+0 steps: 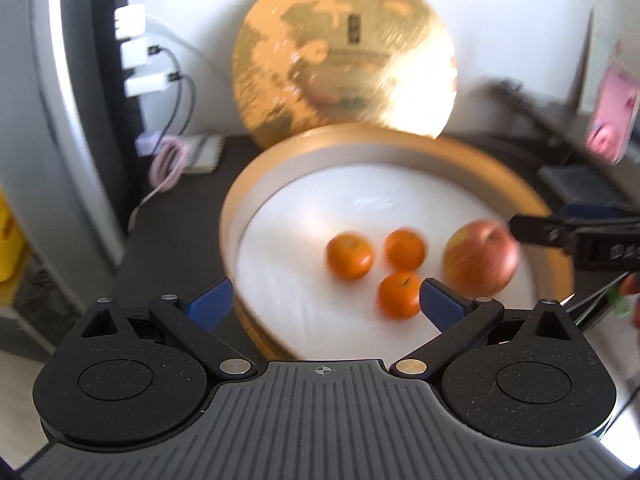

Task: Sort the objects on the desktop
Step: 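Withdraw the right gripper from the box toward the gold lid, then grasp the rim of the gold lid with both grippers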

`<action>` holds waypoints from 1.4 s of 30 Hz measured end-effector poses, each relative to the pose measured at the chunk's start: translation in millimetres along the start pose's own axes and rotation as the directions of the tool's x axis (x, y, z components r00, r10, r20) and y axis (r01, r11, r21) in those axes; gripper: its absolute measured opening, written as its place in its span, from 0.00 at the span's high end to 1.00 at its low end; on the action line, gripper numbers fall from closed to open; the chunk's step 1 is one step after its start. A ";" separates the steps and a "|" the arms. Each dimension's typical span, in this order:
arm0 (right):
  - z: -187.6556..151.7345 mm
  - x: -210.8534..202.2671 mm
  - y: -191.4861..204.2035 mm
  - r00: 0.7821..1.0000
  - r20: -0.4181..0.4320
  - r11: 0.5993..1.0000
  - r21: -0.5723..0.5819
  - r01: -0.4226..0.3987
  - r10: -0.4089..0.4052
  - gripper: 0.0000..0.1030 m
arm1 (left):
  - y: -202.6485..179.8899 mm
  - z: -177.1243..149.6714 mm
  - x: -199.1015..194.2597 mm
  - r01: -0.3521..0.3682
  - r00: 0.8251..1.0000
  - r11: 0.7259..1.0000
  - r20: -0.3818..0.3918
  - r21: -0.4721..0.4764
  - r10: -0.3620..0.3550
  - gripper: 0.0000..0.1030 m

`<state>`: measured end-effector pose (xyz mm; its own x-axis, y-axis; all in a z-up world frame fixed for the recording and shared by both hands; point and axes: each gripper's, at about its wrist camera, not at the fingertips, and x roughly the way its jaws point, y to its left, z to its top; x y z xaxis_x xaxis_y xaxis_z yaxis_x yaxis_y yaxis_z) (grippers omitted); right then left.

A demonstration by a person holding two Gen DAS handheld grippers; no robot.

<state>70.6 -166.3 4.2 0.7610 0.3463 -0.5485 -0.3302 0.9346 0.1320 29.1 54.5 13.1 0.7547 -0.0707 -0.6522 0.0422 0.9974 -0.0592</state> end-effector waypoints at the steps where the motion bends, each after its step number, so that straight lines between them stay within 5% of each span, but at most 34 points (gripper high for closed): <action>1: 2.4 -0.1 -2.8 1.000 0.012 1.000 0.001 0.000 0.000 0.05 | 1.7 2.6 -0.6 0.004 1.000 1.000 0.012 -0.002 -0.004 0.01; 7: 20.8 2.5 -22.0 0.997 0.079 1.000 0.007 -0.010 0.010 0.03 | 24.6 24.3 13.7 0.068 0.997 0.993 -0.033 -0.097 -0.072 0.00; 10: 30.1 2.7 -33.5 0.993 0.119 0.999 0.018 -0.028 0.026 0.01 | 41.0 35.4 18.4 0.101 0.995 0.985 0.010 -0.138 -0.101 0.00; 24: 96.9 44.6 -83.4 0.949 0.310 0.998 0.005 -0.065 0.061 0.00 | 65.7 117.9 61.3 -0.032 0.991 0.999 0.133 0.027 0.028 0.00; 33: 137.9 125.2 -126.1 0.918 0.394 0.997 0.032 -0.071 0.053 0.00 | 100.3 163.8 137.8 -0.117 0.944 0.992 0.317 0.045 0.097 0.00; 40: 143.3 184.1 -148.0 0.922 0.382 0.993 0.062 -0.099 0.068 0.00 | 133.6 182.3 208.5 0.077 0.958 0.995 0.281 -0.063 -0.056 0.00; 42: 143.8 192.9 -150.2 0.920 0.385 0.992 0.070 -0.105 0.070 0.00 | 136.4 183.7 222.5 0.084 0.959 0.994 0.278 -0.069 -0.062 0.00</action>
<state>347.3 -228.3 -2.7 0.8922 0.4152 -0.1780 -0.3680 0.8966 0.2465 323.1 178.0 -1.2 0.9028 -0.1248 -0.4115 0.0604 0.9843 -0.1660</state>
